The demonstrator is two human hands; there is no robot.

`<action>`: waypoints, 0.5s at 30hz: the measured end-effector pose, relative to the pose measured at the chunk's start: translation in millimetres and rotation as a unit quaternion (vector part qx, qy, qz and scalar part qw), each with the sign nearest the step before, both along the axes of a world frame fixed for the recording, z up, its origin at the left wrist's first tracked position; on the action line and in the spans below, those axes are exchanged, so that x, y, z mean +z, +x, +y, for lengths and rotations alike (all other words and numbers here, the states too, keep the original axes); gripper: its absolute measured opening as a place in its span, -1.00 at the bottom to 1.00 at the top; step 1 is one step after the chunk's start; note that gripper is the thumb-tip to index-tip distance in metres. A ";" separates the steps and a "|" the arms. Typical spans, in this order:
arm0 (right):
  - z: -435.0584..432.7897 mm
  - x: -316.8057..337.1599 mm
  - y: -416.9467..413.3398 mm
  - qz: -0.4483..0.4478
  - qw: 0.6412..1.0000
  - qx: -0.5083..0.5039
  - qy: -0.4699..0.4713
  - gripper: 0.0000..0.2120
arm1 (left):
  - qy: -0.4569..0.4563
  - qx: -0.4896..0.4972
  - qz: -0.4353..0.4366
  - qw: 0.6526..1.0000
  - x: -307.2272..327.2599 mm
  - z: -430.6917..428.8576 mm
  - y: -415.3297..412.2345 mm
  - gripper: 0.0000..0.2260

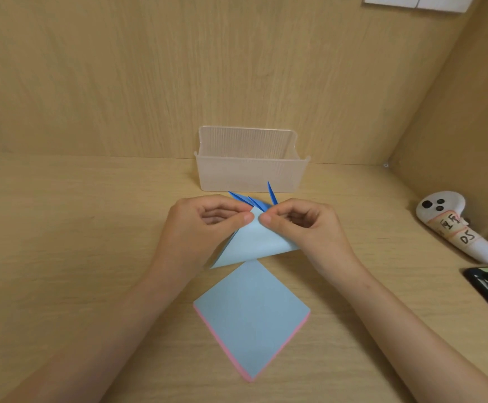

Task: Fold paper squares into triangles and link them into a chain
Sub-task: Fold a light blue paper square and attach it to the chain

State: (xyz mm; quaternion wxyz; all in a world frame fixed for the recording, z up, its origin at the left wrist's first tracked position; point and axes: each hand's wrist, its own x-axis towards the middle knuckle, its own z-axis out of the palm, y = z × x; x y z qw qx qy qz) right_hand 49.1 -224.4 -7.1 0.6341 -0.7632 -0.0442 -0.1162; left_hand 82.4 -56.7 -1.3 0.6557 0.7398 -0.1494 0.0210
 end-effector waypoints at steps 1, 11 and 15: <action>0.1 0.1 0.0 -0.001 1.000 0.000 -0.001 -0.95 | 0.000 0.000 0.001 1.000 0.0 0.0 -0.1 -0.88; -0.4 -1.7 0.2 0.001 1.000 0.004 0.013 -0.94 | 0.008 -0.002 0.000 1.000 1.3 -1.0 -1.2 -0.86; 0.4 -1.5 0.2 -0.005 1.000 0.005 0.013 -0.93 | 0.010 0.000 -0.002 1.000 1.6 -1.4 -2.2 -0.87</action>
